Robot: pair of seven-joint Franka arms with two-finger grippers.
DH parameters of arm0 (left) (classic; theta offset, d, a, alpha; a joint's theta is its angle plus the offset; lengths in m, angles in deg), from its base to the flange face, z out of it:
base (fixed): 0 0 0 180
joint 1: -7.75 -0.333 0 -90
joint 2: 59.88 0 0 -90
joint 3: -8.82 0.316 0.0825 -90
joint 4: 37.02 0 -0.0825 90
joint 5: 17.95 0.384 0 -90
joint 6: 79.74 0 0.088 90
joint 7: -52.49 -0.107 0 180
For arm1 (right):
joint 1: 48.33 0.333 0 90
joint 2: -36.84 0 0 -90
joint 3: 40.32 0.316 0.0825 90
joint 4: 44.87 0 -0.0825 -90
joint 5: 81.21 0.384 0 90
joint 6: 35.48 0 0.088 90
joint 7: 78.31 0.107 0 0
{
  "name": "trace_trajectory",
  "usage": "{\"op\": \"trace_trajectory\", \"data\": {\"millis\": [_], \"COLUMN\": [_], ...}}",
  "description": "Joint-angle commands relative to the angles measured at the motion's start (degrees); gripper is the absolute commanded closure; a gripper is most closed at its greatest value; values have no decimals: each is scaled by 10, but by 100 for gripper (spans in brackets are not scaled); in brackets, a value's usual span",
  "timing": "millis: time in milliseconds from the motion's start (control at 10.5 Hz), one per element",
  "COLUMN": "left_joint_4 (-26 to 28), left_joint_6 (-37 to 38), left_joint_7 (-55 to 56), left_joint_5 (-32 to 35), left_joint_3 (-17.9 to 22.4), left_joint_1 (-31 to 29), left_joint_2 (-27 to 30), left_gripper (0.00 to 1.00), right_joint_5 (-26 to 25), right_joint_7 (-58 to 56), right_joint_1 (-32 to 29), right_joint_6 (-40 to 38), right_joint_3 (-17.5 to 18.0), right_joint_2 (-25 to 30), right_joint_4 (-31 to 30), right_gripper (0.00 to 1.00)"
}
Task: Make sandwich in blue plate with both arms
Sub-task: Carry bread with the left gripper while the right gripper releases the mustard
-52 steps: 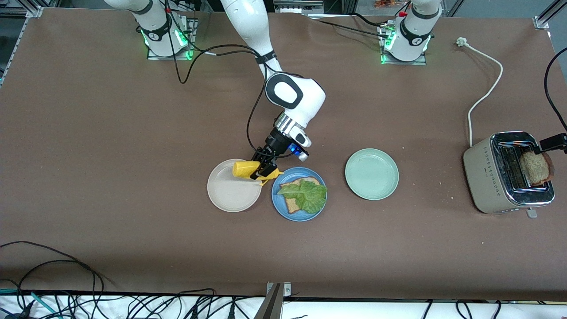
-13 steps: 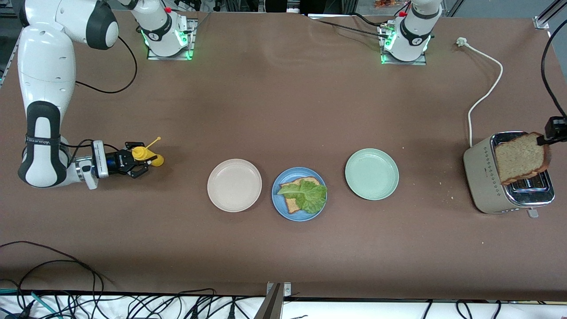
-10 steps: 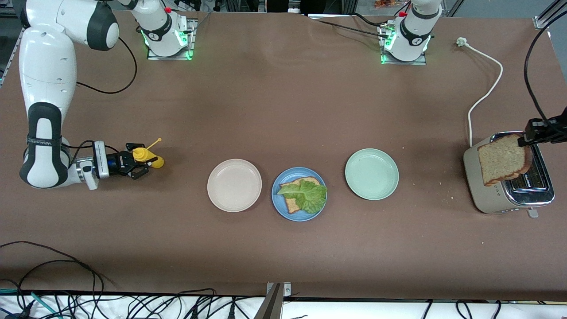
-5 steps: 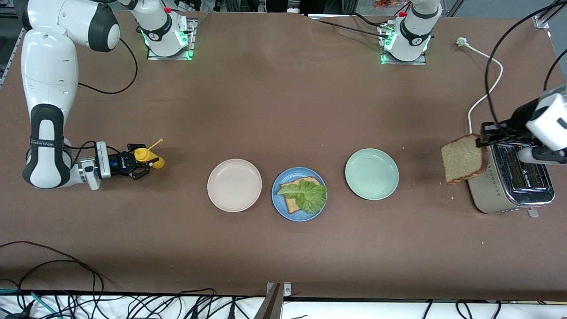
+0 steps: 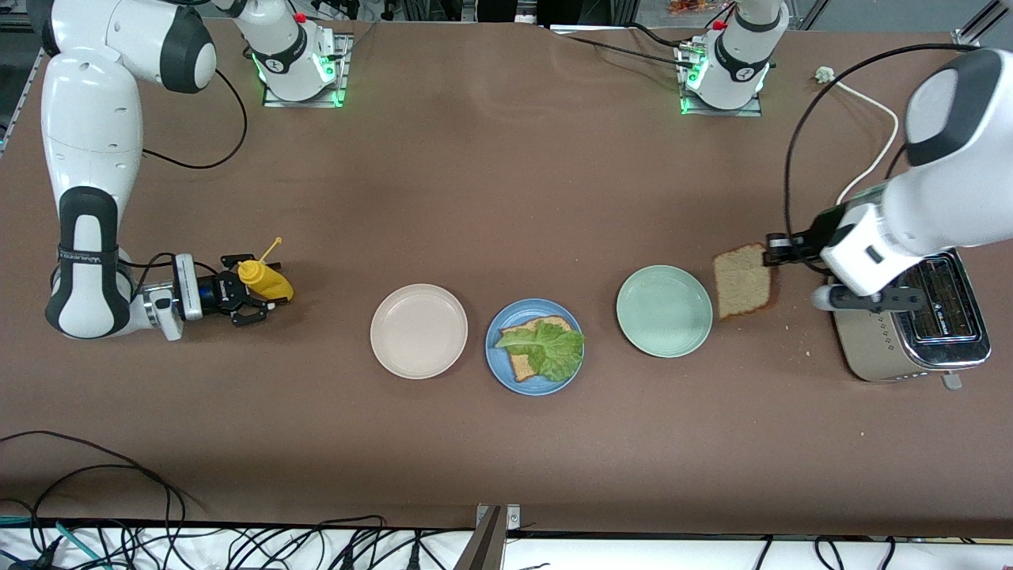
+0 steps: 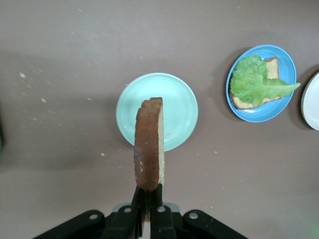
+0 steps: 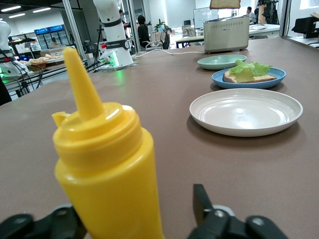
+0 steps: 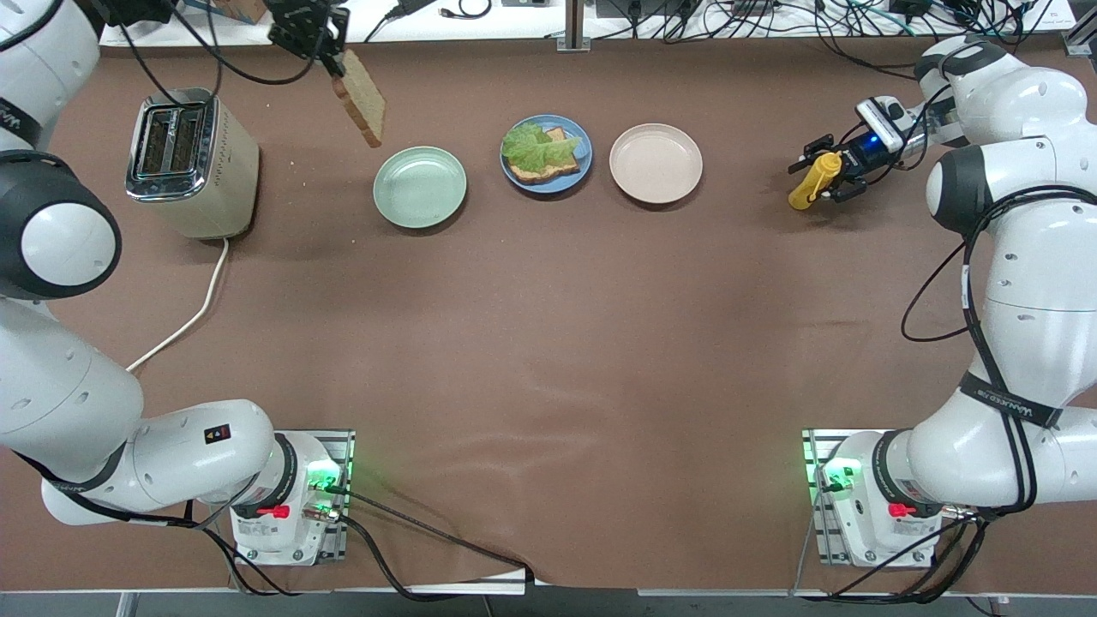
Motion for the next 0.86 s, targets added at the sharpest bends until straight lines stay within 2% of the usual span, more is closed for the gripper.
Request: {"op": "trace_trajectory", "data": {"millis": [0,286,573,764], "left_joint_4": [-31,-82,-82,-82], "left_joint_6": [1,-19,-69,-110], "left_joint_7": [32,75,108,135], "left_joint_5": [-36,-84,-91,-126], "left_joint_3": [2,3,3,3], "left_joint_1": [36,68,96,114], "left_joint_2": [-30,-94,-114,-128], "left_gripper": [100,100,100,100], "right_joint_5": [-1,-32,-70,-94], "right_joint_7": [20,22,129,237], "right_joint_1": [-11,-38,-41,-33], "right_joint_6": [-16,-19,-46,-69], "right_joint_3": [-6,-13,-57,-102], "right_joint_2": [-3,1,5,24], "right_joint_4": [12,14,75,104], "right_gripper": [1,1,1,1]}}
